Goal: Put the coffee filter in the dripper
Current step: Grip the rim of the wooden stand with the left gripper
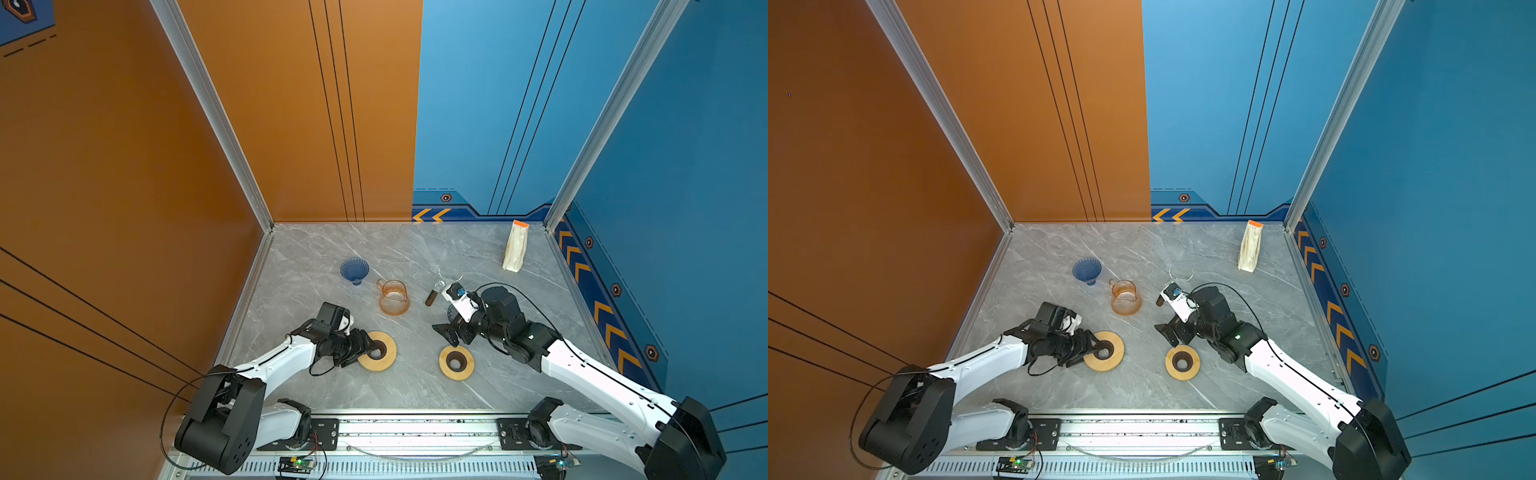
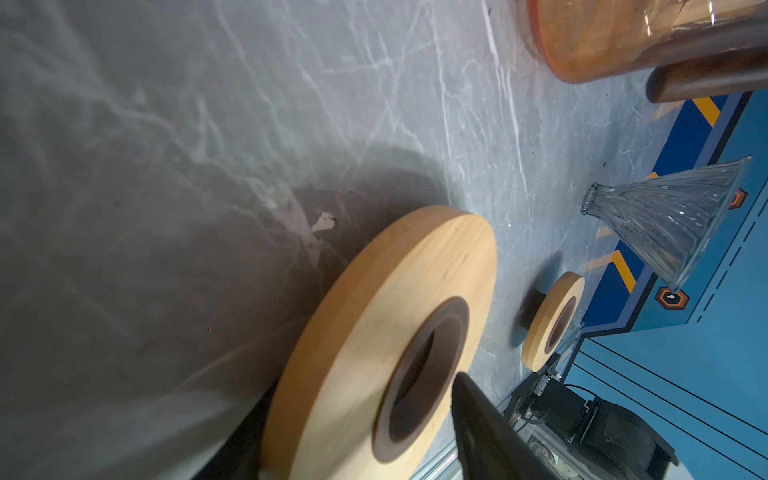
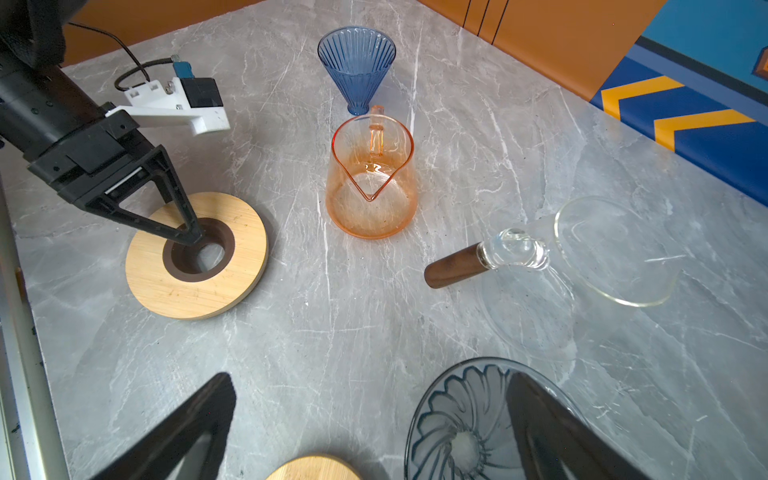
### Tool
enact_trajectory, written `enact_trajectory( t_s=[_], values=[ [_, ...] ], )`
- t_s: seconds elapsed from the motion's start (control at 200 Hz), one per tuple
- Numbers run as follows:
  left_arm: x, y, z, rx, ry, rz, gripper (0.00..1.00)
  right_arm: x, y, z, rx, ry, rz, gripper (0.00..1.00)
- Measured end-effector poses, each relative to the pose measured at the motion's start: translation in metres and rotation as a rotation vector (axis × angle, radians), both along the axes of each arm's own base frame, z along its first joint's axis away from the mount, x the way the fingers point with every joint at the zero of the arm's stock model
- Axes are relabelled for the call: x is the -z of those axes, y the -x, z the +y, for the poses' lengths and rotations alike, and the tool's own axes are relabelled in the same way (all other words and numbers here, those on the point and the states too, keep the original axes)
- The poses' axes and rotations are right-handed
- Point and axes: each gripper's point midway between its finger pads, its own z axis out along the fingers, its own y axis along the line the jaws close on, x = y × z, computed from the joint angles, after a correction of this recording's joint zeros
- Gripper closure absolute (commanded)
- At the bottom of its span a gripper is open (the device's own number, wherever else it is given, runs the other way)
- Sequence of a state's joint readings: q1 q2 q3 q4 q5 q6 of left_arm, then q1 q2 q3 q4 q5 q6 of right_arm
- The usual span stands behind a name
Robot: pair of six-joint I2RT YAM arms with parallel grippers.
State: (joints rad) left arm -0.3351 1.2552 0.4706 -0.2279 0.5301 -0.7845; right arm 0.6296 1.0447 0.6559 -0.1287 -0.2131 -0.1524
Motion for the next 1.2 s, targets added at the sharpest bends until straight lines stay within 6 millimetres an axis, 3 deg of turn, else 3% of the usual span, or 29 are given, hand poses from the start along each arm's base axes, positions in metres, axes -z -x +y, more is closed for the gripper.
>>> enact_trajectory(
  t_s=[0.406, 1.197],
  values=[
    [-0.001, 0.000, -0.002, -0.003, 0.011, 0.003, 0.54, 0.000, -0.001, 0.001, 0.015, -0.032, -0.001, 0.00],
    [-0.006, -0.005, -0.004, -0.017, 0.031, -0.013, 0.68, 0.002, -0.008, 0.012, 0.010, -0.062, 0.003, 0.00]
  ],
)
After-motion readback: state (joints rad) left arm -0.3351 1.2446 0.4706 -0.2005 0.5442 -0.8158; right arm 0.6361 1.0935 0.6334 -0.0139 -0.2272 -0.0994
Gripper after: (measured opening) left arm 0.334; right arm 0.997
